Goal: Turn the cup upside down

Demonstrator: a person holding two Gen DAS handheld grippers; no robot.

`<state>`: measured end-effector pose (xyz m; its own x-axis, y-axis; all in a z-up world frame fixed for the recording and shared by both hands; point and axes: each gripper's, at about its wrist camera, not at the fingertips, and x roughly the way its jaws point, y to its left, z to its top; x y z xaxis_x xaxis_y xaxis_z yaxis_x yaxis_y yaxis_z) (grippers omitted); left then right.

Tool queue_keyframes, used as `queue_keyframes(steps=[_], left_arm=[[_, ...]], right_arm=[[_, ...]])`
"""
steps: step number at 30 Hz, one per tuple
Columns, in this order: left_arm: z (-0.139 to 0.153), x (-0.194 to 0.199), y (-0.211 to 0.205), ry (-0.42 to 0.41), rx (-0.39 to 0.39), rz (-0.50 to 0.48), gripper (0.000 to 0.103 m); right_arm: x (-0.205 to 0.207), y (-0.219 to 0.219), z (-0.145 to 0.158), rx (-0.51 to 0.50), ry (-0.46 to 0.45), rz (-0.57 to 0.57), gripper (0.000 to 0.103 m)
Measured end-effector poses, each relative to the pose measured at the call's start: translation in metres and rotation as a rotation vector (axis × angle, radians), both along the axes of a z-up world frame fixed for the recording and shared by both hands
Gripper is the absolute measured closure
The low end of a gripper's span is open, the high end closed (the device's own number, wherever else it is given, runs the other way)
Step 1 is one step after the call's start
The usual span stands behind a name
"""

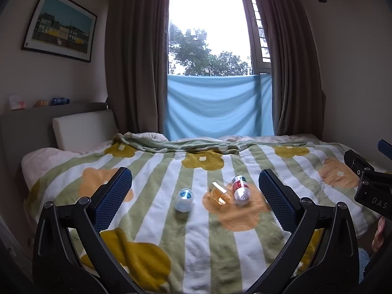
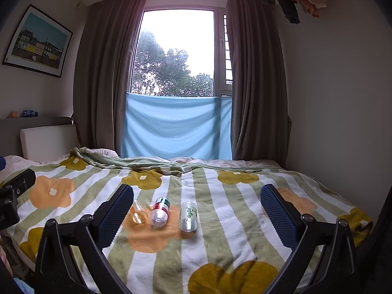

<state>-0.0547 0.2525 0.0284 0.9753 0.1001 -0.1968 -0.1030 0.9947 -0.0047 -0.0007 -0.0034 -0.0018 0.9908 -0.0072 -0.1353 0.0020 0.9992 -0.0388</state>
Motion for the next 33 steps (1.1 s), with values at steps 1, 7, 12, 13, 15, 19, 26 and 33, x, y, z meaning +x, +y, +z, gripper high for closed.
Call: queue_keyframes(steps=[1, 7, 12, 13, 15, 19, 26, 33], left_arm=[[0.0, 0.0, 0.0, 0.002, -0.002, 0.001, 0.0], [0.0, 0.0, 0.001, 0.005, -0.011, 0.006, 0.0], [-0.001, 0.002, 0.003, 0.017, -0.017, 0.0, 0.0], [-0.002, 0.003, 0.003, 0.02, -0.018, 0.0, 0.0], [-0.004, 0.004, 0.003, 0.023, -0.022, -0.002, 0.0], [-0.005, 0.005, 0.003, 0.026, -0.026, -0.002, 0.0], [-0.007, 0.005, 0.005, 0.028, -0.021, 0.0, 0.0], [-0.01, 0.004, 0.005, 0.029, -0.023, 0.0, 0.0]], right_arm=[[0.0, -0.001, 0.0, -0.002, 0.0, 0.0, 0.0], [0.003, 0.0, 0.0, -0.003, -0.001, 0.001, 0.0], [0.001, 0.001, 0.001, -0.007, 0.0, 0.0, 0.0], [-0.001, 0.001, 0.002, -0.007, -0.001, 0.0, 0.0], [-0.001, 0.002, 0.002, -0.009, 0.0, 0.001, 0.0], [0.001, 0.003, -0.001, -0.009, -0.001, -0.001, 0.0], [0.0, 0.003, -0.003, -0.009, 0.003, 0.001, 0.0], [-0.002, 0.003, -0.005, -0.01, 0.007, 0.005, 0.0]])
